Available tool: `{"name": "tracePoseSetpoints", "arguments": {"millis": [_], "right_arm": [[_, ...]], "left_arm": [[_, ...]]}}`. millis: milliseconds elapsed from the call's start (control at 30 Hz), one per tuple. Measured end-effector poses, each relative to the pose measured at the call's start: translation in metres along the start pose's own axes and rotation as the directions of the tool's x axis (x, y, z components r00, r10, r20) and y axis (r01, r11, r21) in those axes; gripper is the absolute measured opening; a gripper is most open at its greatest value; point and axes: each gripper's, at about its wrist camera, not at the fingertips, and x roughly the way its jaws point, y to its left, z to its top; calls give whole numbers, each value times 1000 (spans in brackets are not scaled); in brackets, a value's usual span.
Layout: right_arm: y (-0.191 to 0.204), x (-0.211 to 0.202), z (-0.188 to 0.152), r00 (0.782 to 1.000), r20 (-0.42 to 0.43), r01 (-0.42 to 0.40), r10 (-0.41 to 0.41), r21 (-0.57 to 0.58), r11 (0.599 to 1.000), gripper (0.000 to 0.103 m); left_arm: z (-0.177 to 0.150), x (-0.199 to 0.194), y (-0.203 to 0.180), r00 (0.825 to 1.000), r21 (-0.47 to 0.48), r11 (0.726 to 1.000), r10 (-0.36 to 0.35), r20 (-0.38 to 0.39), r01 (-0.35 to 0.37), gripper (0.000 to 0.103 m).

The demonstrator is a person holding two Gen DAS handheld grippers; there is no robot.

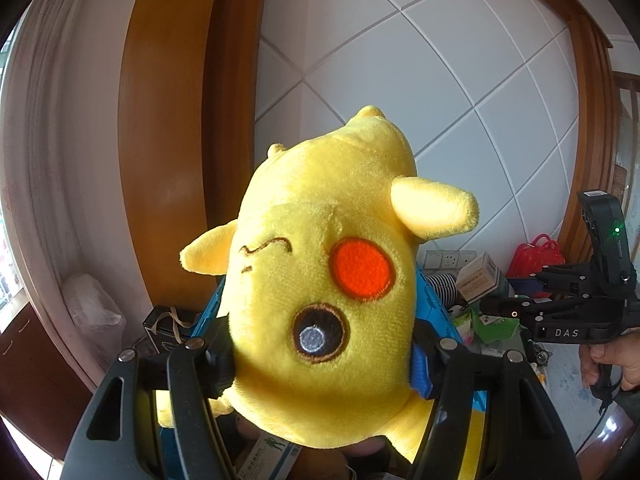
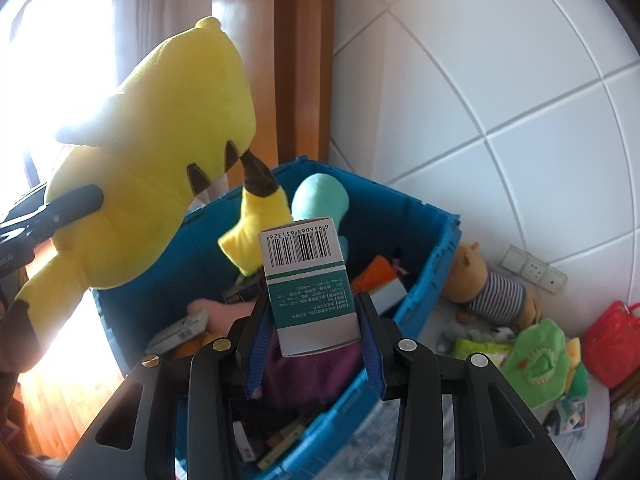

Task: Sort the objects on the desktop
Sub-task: 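Open both grippers to drop Pikachu and the box into the crate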

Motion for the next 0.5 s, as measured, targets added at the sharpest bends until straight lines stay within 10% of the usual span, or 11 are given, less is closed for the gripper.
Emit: {"name": "tracePoseSetpoints", "arguments": {"millis": [167,267,400,500], "right_arm": [[11,8,8,1000,-1,4,-4,-9,1000,39],[16,14,10,1000,-7,6,-7,-11,1000,40],[21,19,7,999,-11,48,-49,-49,998,94],[18,17,5,999,-2,52,-52,-33,998,95]], "left_arm": [[5,6,10,1000,10,1000,-23,7,23,70],[8,9,9,1000,15,1000,-15,22,15,96],[14,11,16,999,-16,1000,1,52,0,103],[15,12,21,999,-23,1000,11,51,-9,103]]}}
